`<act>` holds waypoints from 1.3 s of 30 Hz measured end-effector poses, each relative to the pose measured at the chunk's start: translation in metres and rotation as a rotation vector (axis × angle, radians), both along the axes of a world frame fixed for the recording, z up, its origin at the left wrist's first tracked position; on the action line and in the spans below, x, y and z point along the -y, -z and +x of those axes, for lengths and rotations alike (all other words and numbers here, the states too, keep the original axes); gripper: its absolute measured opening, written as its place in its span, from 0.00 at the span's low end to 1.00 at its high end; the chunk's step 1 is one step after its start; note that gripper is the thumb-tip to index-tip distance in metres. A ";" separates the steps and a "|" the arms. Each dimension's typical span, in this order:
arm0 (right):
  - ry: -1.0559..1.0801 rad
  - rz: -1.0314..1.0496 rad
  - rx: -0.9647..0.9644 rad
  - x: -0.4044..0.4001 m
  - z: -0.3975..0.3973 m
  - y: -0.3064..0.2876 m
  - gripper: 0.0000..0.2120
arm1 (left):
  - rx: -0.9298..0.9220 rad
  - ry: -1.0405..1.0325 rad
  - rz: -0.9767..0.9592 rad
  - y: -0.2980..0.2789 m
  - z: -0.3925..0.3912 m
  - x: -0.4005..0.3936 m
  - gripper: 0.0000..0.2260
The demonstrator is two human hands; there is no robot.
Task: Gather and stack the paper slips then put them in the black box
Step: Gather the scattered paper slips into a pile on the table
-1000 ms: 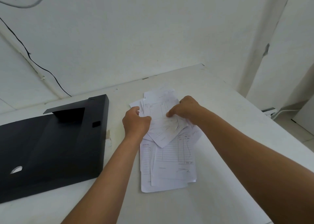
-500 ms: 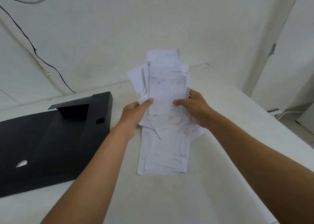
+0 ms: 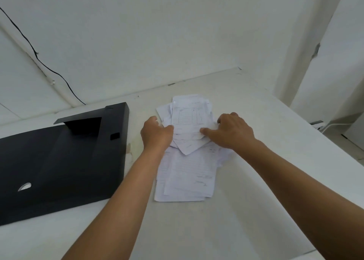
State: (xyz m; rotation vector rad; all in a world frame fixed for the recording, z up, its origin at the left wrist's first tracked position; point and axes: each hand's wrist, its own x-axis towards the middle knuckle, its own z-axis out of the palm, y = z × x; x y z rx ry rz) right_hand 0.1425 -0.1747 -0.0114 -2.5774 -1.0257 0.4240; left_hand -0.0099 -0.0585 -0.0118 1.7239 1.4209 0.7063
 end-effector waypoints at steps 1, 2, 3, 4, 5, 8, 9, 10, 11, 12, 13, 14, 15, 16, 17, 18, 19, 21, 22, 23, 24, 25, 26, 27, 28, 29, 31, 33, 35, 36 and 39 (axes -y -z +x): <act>0.005 -0.006 0.021 0.007 -0.001 0.000 0.33 | -0.063 0.018 0.042 -0.002 -0.005 0.005 0.09; 0.021 -0.010 0.045 0.014 -0.002 -0.001 0.35 | -0.120 0.046 0.074 -0.003 -0.011 0.011 0.12; 0.039 -0.016 0.071 0.022 -0.003 -0.002 0.37 | -0.167 0.084 0.096 -0.003 -0.017 0.015 0.11; 0.050 -0.023 0.097 0.029 -0.005 -0.002 0.39 | -0.215 0.117 0.109 -0.004 -0.024 0.021 0.10; 0.051 -0.027 0.121 0.036 -0.008 -0.002 0.39 | -0.272 0.149 0.119 -0.003 -0.030 0.025 0.13; -0.008 -0.011 0.143 0.044 -0.026 -0.002 0.37 | -0.342 0.215 0.172 0.001 -0.037 0.041 0.14; -0.038 0.000 0.122 0.044 -0.032 -0.002 0.36 | -0.340 0.232 0.178 0.002 -0.037 0.045 0.13; -0.063 0.016 0.086 0.044 -0.038 -0.002 0.35 | -0.320 0.235 0.172 0.001 -0.037 0.048 0.13; -0.071 0.041 0.047 0.045 -0.041 -0.003 0.35 | -0.291 0.231 0.148 -0.001 -0.038 0.051 0.14; -0.059 0.062 0.029 0.047 -0.043 -0.005 0.35 | -0.262 0.223 0.115 -0.004 -0.040 0.054 0.14; -0.037 0.063 0.051 0.051 -0.041 -0.007 0.35 | -0.235 0.213 0.075 -0.005 -0.043 0.055 0.14; -0.011 0.039 0.105 0.057 -0.038 -0.009 0.36 | -0.225 0.200 0.045 -0.006 -0.047 0.057 0.14; 0.016 -0.001 0.158 0.062 -0.034 -0.009 0.37 | -0.224 0.188 0.021 -0.008 -0.051 0.059 0.15; 0.031 -0.040 0.184 0.066 -0.033 -0.009 0.37 | -0.222 0.186 0.003 -0.009 -0.054 0.061 0.17; 0.030 -0.065 0.189 0.070 -0.035 -0.007 0.37 | -0.204 0.191 -0.029 -0.008 -0.055 0.063 0.18; 0.012 -0.073 0.192 0.072 -0.040 -0.005 0.36 | -0.154 0.192 -0.069 -0.009 -0.055 0.067 0.16; -0.014 -0.071 0.196 0.072 -0.046 -0.003 0.36 | -0.094 0.178 -0.114 -0.009 -0.052 0.069 0.15; -0.055 -0.030 0.165 0.068 -0.060 0.000 0.34 | -0.021 0.146 -0.173 -0.007 -0.047 0.074 0.17; -0.051 0.008 0.107 0.067 -0.064 -0.001 0.33 | 0.001 0.133 -0.182 -0.005 -0.044 0.076 0.18; -0.031 0.053 0.019 0.065 -0.065 -0.003 0.31 | 0.030 0.119 -0.192 -0.003 -0.044 0.078 0.16; 0.001 0.115 -0.095 0.064 -0.064 -0.006 0.28 | 0.055 0.096 -0.204 -0.002 -0.043 0.078 0.18; 0.046 0.194 -0.230 0.063 -0.060 -0.008 0.24 | 0.082 0.074 -0.237 0.000 -0.043 0.076 0.27; 0.096 0.276 -0.372 0.063 -0.057 -0.009 0.19 | 0.102 0.062 -0.263 0.001 -0.043 0.077 0.36; 0.146 0.334 -0.488 0.063 -0.054 -0.010 0.15 | 0.090 0.060 -0.248 0.002 -0.044 0.078 0.38; 0.182 0.362 -0.556 0.064 -0.052 -0.009 0.12 | 0.061 0.059 -0.212 0.005 -0.044 0.078 0.36; 0.211 0.380 -0.606 0.066 -0.051 -0.008 0.10 | 0.022 0.070 -0.170 0.004 -0.045 0.081 0.32; 0.256 0.425 -0.697 0.071 -0.050 -0.007 0.06 | -0.044 0.105 -0.094 -0.001 -0.045 0.089 0.18; 0.320 0.484 -0.800 0.077 -0.049 -0.005 0.05 | 0.003 0.108 -0.128 -0.002 -0.044 0.093 0.20; 0.386 0.501 -0.925 0.086 -0.049 -0.009 0.11 | 0.157 0.063 -0.299 -0.008 -0.043 0.097 0.17; 0.388 0.486 -0.957 0.091 -0.050 -0.013 0.13 | 0.222 0.039 -0.393 -0.010 -0.042 0.097 0.15; 0.298 0.423 -0.968 0.104 -0.051 -0.020 0.14 | 0.342 0.021 -0.585 -0.014 -0.041 0.095 0.15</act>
